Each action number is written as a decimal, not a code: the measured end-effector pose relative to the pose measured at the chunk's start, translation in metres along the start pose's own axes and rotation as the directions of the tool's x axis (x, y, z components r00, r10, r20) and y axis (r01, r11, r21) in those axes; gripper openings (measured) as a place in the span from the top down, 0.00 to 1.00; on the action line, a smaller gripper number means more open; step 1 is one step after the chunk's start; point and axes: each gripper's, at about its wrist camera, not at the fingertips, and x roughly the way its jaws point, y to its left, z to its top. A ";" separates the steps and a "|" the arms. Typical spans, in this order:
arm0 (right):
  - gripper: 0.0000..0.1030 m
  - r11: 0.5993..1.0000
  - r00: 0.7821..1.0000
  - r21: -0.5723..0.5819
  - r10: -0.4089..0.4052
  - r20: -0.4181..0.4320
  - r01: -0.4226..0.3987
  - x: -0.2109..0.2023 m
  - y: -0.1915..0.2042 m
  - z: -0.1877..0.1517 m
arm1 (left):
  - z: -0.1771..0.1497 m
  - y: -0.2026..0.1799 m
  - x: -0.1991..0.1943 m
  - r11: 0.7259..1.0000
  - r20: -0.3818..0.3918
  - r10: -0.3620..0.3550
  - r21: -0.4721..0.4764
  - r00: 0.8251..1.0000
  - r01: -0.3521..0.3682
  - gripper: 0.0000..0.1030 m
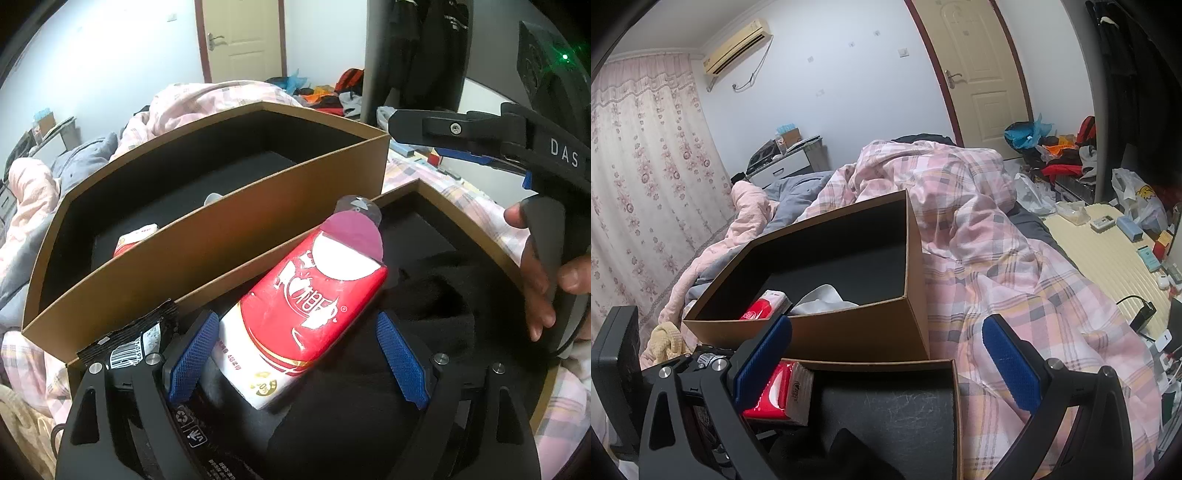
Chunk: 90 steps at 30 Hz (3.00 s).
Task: Organize soft objects
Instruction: 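Move the left gripper down onto the red tissue pack in the lower box, then close the left gripper on the red tissue pack, then lift the red tissue pack with the left gripper over the upper box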
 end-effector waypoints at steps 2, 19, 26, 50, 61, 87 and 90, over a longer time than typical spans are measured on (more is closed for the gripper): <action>0.00 1.000 1.000 0.003 0.001 -0.005 -0.001 0.001 -0.001 0.000 | 0.000 0.002 0.002 1.000 -0.004 0.012 -0.007 1.000 -0.012 0.25; 0.01 1.000 1.000 0.006 0.001 -0.003 -0.001 -0.001 -0.001 0.002 | -0.003 0.019 -0.033 0.979 0.149 -0.161 -0.099 0.976 0.176 0.83; 0.00 1.000 1.000 0.008 0.002 -0.002 -0.002 -0.001 -0.001 0.001 | -0.003 0.035 -0.041 0.960 0.190 -0.195 -0.165 0.962 0.227 0.92; 0.01 1.000 1.000 0.011 0.003 -0.008 -0.003 -0.001 -0.001 0.002 | -0.008 0.023 -0.023 0.985 0.083 -0.118 -0.117 0.989 0.128 0.91; 0.01 1.000 1.000 0.012 0.001 -0.011 -0.001 -0.001 -0.001 0.002 | -0.008 0.030 -0.016 0.985 0.080 -0.013 -0.171 0.997 0.027 0.25; 0.00 1.000 1.000 0.022 0.003 -0.015 -0.003 -0.001 -0.002 0.003 | -0.004 0.020 0.001 0.996 0.021 -0.016 -0.084 1.000 0.018 0.50; 0.01 1.000 1.000 0.021 0.002 -0.014 -0.002 -0.001 -0.002 0.002 | -0.004 0.023 -0.008 0.994 0.061 -0.038 -0.103 0.997 0.045 0.57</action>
